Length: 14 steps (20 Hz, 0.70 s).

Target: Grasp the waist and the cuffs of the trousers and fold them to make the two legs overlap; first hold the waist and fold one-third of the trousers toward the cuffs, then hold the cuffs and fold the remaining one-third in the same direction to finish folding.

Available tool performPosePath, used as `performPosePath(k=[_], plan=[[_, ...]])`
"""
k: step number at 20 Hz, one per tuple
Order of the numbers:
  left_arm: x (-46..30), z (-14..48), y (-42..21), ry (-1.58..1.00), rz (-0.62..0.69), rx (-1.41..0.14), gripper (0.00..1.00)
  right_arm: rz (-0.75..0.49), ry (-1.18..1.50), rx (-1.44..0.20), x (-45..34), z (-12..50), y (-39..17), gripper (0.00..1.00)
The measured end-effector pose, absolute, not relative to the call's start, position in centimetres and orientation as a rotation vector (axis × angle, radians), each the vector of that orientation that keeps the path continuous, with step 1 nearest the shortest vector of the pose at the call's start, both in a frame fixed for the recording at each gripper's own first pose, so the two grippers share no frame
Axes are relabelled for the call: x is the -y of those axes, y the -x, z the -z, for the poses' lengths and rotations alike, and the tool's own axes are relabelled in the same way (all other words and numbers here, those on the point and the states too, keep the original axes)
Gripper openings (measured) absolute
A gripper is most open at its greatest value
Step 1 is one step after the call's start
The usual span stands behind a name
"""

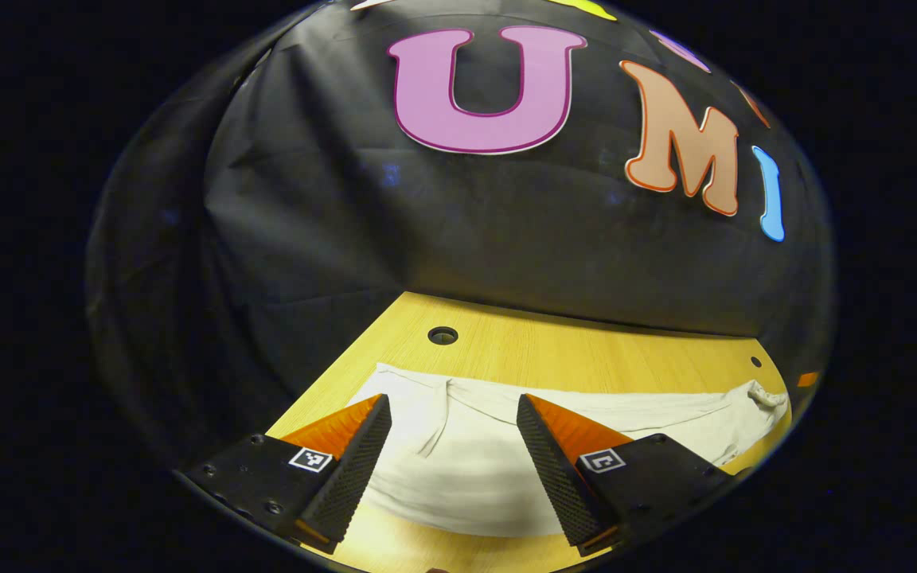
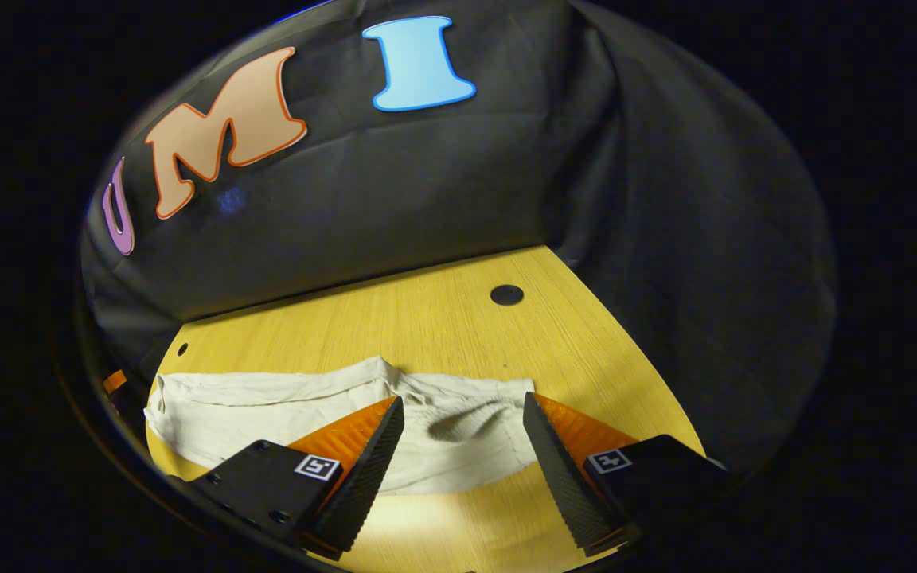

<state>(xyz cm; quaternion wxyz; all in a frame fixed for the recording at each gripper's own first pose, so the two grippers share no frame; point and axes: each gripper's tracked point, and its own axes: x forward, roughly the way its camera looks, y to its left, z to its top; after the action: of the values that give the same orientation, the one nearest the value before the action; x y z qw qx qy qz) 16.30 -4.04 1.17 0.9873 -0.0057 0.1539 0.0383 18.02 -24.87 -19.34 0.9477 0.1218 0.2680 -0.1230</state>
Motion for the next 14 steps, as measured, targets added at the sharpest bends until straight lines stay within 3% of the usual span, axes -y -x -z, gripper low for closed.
performPosePath(k=[1, 7, 8, 9, 10, 12, 14], plan=[[4.0, -0.6, -16.7, 0.013, -0.081, -0.308, 0.96, 0.262, -0.271, -0.562, 25.2, 20.2, -17.3, 0.93], [3.9, 0.4, -17.6, -0.007, -0.122, -0.318, 0.96, 0.299, -0.402, -0.619, 27.3, 25.6, -15.9, 0.93], [4.1, 0.4, -17.7, -0.007, -0.129, -0.316, 0.96, 0.304, -0.405, -0.625, 27.7, 26.4, -16.0, 0.97], [4.2, 0.1, -18.0, -0.004, -0.134, -0.323, 0.96, 0.310, -0.405, -0.634, 28.3, 27.0, -16.1, 0.92], [4.2, 0.1, -18.2, -0.001, -0.139, -0.334, 0.96, 0.311, -0.409, -0.637, 28.6, 27.6, -16.2, 0.97], [4.3, -0.2, -18.6, 0.014, -0.139, -0.347, 0.96, 0.304, -0.427, -0.638, 29.2, 28.4, -16.9, 0.97], [4.4, -1.6, -18.6, 0.031, -0.134, -0.353, 0.96, 0.283, -0.447, -0.640, 29.2, 29.2, -17.8, 0.92]])
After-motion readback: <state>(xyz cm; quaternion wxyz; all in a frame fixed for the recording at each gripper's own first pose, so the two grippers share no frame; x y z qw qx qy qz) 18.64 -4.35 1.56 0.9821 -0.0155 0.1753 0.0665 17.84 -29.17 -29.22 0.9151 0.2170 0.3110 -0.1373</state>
